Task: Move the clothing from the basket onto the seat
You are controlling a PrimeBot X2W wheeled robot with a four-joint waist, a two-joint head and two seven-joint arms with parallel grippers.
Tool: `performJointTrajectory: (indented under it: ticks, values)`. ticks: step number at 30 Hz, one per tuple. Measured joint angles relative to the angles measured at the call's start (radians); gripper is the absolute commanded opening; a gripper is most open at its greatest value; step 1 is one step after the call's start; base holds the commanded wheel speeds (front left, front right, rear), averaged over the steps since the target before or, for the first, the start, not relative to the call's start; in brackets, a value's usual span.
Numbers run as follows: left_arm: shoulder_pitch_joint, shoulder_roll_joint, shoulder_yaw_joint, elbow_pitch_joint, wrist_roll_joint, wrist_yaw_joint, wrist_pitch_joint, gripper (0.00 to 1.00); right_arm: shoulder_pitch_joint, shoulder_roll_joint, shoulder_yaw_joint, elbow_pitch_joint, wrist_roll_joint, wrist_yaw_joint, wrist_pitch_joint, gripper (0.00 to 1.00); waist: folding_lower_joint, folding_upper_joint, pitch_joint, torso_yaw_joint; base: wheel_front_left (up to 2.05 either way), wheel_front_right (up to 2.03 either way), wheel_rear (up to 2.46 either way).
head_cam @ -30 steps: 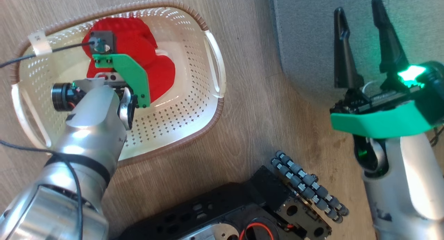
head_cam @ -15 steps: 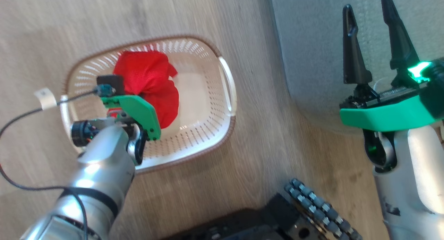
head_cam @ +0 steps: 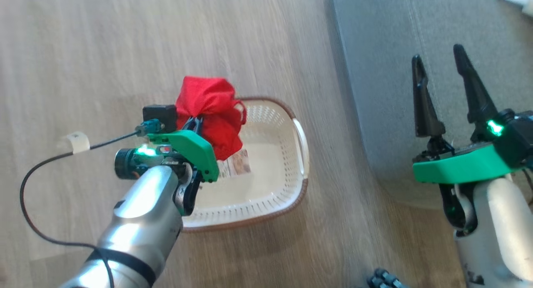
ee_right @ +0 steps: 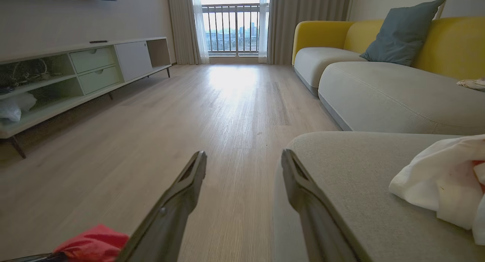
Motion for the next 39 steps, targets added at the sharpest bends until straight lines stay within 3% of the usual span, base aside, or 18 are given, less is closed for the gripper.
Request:
performJointTrajectory:
  ticks: [8, 14, 19, 27, 34, 39]
  values:
    - [0.193, 0.000, 0.249, -0.327, 0.239, -0.012, 0.000, 0.00, 0.053, 0.000, 0.024, 0.028, -0.001, 0.000, 0.000, 1.00, 0.0000, 0.0000, -0.142, 0.048, 0.00, 0.00, 0.00]
    - [0.323, 0.000, 0.407, -0.619, 0.400, -0.072, -0.001, 0.00, 0.092, -0.002, 0.037, 0.056, -0.003, 0.000, 0.000, 1.00, 0.0000, 0.0000, -0.240, 0.062, 0.00, 0.00, 0.00]
    - [0.423, 0.000, 0.437, -0.784, 0.407, -0.099, -0.001, 0.00, 0.144, -0.010, 0.066, 0.071, -0.008, 0.000, 0.000, 1.00, 0.0000, 0.0000, -0.321, 0.069, 0.00, 0.00, 0.00]
    - [0.508, 0.000, 0.501, -0.983, 0.399, -0.088, -0.004, 0.00, 0.213, -0.011, 0.088, 0.072, -0.008, 0.000, 0.000, 1.00, 0.0000, 0.0000, -0.436, 0.075, 0.00, 0.00, 0.00]
    - [0.524, 0.000, 0.526, -1.145, 0.399, -0.079, -0.006, 0.00, 0.239, -0.011, 0.094, 0.065, -0.008, 0.000, 0.000, 1.00, 0.0000, 0.0000, -0.477, 0.075, 0.00, 0.00, 0.00]
    - [0.535, 0.000, 0.512, -1.177, 0.399, -0.075, -0.009, 0.00, 0.249, -0.011, 0.094, 0.061, -0.009, 0.000, 0.000, 1.00, 0.0000, -0.0001, -0.485, 0.069, 0.00, 0.00, 0.00]
